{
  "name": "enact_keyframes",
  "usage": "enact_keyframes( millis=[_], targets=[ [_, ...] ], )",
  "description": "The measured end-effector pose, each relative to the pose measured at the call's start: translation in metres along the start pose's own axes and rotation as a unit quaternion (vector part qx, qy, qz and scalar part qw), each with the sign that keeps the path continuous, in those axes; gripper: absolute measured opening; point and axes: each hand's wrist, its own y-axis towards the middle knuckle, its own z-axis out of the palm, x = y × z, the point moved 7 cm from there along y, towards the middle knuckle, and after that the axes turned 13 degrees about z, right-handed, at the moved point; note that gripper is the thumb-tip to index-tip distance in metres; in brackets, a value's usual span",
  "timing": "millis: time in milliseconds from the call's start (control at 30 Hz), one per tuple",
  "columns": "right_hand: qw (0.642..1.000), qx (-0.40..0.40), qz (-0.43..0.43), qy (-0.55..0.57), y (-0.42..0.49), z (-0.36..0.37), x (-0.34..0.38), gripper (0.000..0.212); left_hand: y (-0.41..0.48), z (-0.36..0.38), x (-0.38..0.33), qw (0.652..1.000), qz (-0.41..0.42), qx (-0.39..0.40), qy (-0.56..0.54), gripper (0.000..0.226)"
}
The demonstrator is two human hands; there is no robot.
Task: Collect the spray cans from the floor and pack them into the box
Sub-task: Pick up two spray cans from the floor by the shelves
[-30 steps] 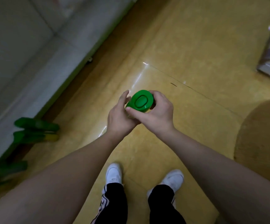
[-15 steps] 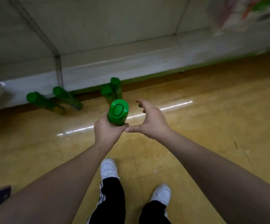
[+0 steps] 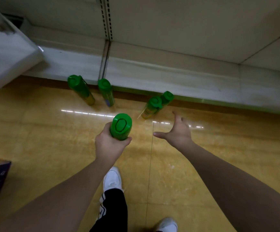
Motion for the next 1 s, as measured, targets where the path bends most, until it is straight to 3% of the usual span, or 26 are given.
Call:
enact_keyframes(
  millis=[100, 367, 600, 700, 800, 1000],
  targets=[
    [1.000, 0.003, 0.020, 0.007, 0.027, 0.009, 0.008, 0.122, 0.013, 0.002, 0.018, 1.000, -0.013, -0.001, -0.014, 0.068],
    [0.983, 0.002, 0.077, 0.164, 0.089, 0.072, 0.027, 0.105, 0.047, 0.024, 0.056, 1.000, -0.029, 0.001, 0.000, 0.066],
    [0.920, -0.062, 0.155, 0.354, 0.142, 0.123, 0.024, 0.094, 0.085, 0.051, 0.103, 0.999, -0.046, -0.013, 0.008, 0.064],
    [0.911, -0.092, 0.164, 0.366, 0.147, 0.125, 0.025, 0.086, 0.090, 0.051, 0.110, 0.998, -0.048, -0.006, 0.026, 0.065],
    [0.927, -0.105, 0.156, 0.326, 0.145, 0.115, 0.030, 0.083, 0.090, 0.043, 0.110, 0.998, -0.061, -0.009, 0.030, 0.065],
    [0.970, -0.069, 0.030, 0.233, 0.110, 0.079, 0.066, 0.074, 0.086, 0.007, 0.073, 0.996, -0.067, -0.047, 0.022, 0.063]
  ],
)
